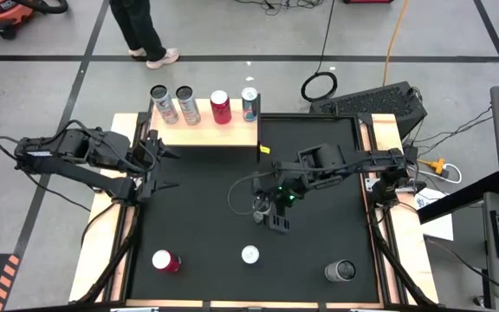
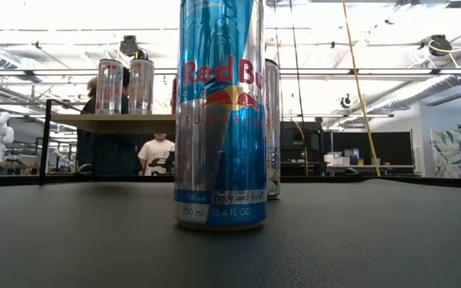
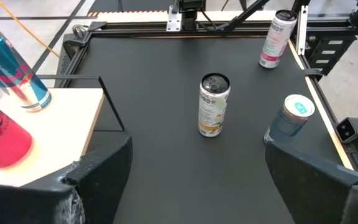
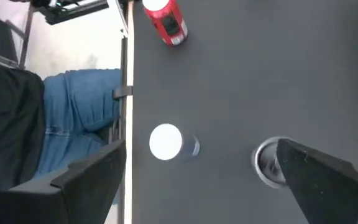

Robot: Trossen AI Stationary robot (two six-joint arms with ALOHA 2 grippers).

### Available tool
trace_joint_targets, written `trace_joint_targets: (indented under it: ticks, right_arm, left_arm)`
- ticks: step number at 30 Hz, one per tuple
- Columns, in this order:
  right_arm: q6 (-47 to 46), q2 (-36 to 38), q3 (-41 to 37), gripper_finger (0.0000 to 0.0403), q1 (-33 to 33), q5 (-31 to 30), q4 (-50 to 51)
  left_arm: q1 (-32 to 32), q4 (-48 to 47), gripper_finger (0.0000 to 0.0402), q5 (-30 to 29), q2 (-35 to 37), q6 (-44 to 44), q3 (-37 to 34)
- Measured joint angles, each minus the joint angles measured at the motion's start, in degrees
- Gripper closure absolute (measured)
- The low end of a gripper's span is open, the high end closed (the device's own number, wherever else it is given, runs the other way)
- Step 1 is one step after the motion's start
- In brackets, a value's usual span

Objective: Place canned beverage on shelf
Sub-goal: Put the white pink soda can aligned with the white pink soda can on the shelf

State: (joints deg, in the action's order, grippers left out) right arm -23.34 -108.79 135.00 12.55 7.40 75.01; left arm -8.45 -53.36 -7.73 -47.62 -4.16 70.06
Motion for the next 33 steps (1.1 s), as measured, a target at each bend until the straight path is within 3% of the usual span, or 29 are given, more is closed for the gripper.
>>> trace_joint_targets:
  ticks: [7,19,26,33]
  right_arm:
    - [-4.3,-0.4,0.0,0.0005,3.1,0.1,2.3]
    - [-5.8,-0.8,0.0,0.0005,3.6,-0.2,-11.7]
    - [-7.5,-0.8,0.0,0.0005,4.2,-0.1,-6.7]
    - [-20.3,-0.8,0.0,0.0005,5.5,-3.2,8.6]
  left_arm:
    - [0.0,0.0,0.0035,0.0,0.0,0.0,0.0]
    - [0.0,-0.7,0.0035,0.0,0.0,0.1,0.0]
    - [0.0,-2.6,0.0035,0.0,0.0,0.1,0.0]
    - [0.0,-2.7,0.0035,0.0,0.0,0.0,0.0]
